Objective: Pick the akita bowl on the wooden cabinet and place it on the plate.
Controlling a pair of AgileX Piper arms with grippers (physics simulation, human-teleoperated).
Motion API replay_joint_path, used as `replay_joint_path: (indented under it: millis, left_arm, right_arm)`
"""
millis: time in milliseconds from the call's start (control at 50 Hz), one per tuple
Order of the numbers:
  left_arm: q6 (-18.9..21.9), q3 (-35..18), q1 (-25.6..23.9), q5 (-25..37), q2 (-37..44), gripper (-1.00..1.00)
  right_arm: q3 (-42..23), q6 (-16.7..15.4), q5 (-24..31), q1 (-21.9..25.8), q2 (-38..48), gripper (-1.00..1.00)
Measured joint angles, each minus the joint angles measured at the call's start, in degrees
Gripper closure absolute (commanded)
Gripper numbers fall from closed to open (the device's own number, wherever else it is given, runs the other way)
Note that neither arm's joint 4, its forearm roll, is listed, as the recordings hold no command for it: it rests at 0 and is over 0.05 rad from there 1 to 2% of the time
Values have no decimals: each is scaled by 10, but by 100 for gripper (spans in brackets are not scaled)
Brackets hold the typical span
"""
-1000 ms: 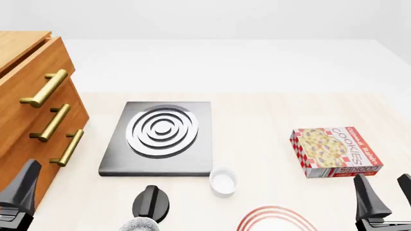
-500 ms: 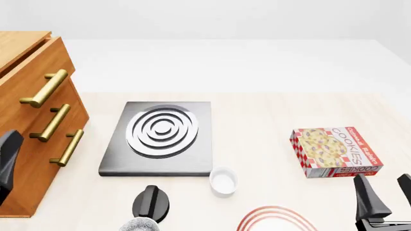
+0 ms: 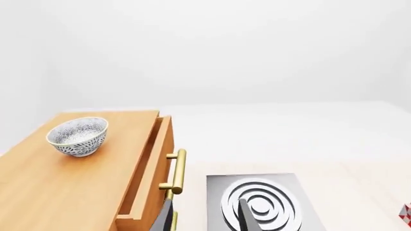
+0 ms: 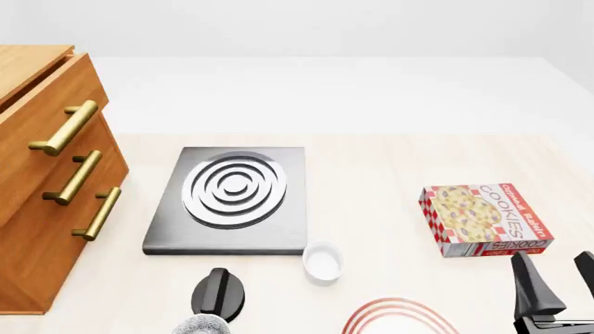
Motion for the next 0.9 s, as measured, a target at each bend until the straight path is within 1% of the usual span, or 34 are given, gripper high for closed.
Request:
replay_joint_path:
  millis: [260,440,620,900]
  left_arm:
    - [3,-68,16,29,28,-100]
    - [-4,-116,32,52,48,-100]
    - [-25,-163,58,80,78,-100]
    - [-61,-228,115,119,132,-100]
  right_arm:
    - [0,0,0,0,0,-100]
    - [0,0,0,0,0,-100]
    - [0,0,0,0,0,-100]
    - [0,0,0,0,0,-100]
